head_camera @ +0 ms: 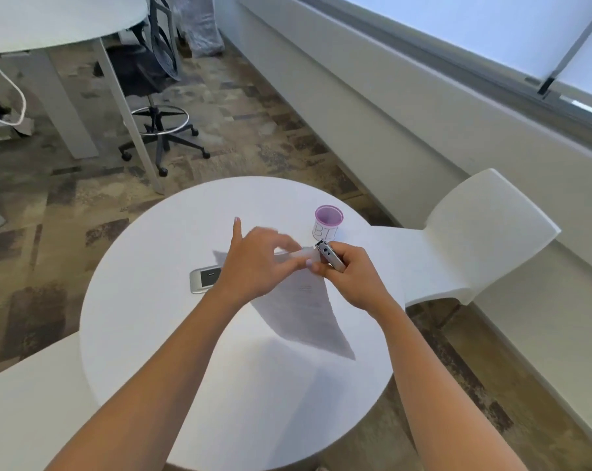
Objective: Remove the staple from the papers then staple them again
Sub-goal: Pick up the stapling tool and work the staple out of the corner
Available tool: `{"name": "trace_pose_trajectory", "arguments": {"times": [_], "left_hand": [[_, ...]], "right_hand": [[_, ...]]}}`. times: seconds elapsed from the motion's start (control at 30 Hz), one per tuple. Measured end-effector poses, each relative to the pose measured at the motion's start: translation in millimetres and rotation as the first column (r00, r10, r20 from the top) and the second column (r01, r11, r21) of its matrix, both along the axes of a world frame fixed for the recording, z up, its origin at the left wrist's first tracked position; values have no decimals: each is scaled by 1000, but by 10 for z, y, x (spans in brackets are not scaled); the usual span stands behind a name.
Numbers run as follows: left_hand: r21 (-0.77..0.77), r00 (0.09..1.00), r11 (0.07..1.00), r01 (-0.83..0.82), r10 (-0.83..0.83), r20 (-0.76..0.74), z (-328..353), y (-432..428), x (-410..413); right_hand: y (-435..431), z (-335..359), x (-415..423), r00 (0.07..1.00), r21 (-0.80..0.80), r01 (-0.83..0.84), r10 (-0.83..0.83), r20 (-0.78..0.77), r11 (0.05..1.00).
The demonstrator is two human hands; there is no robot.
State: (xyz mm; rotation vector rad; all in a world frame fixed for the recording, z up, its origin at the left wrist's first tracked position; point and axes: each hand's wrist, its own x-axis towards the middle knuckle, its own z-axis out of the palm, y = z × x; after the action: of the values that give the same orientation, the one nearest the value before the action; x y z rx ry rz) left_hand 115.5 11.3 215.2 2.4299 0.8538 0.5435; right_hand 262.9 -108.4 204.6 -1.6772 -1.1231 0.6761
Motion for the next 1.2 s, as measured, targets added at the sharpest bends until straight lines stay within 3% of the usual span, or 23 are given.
{"name": "trace_pose_trajectory", "arguments": {"times": [0.07,0.17,0.33,0.47,0.73,1.0,1.2], "left_hand": [[-138,999,990,-12,7,-33,79,-13,-11],[-342,997,940,-9,35,70,149,-62,-72],[-548,962,832,-84,211,172,263,-129,-157],[-697,920,715,-57,308,241,308,-164,-216],[-770,869,638,-27,395,297,470,-269,-286],[-661,857,747,-67,382,346,574,-365,-347],[-635,844,772,-33,362,396,643,-403,-378]], "right_hand": [[13,101,-12,1000,33,1,-2,23,999],[20,181,-37,998,63,26,-29,62,998],[-36,230,-128,958,214,211,-245,149,954],[-80,282,-244,952,312,222,-275,137,924],[-151,374,-482,866,421,185,-350,358,888],[-219,396,-593,639,562,172,-526,562,809],[-203,392,-624,662,599,154,-532,528,786]]}}
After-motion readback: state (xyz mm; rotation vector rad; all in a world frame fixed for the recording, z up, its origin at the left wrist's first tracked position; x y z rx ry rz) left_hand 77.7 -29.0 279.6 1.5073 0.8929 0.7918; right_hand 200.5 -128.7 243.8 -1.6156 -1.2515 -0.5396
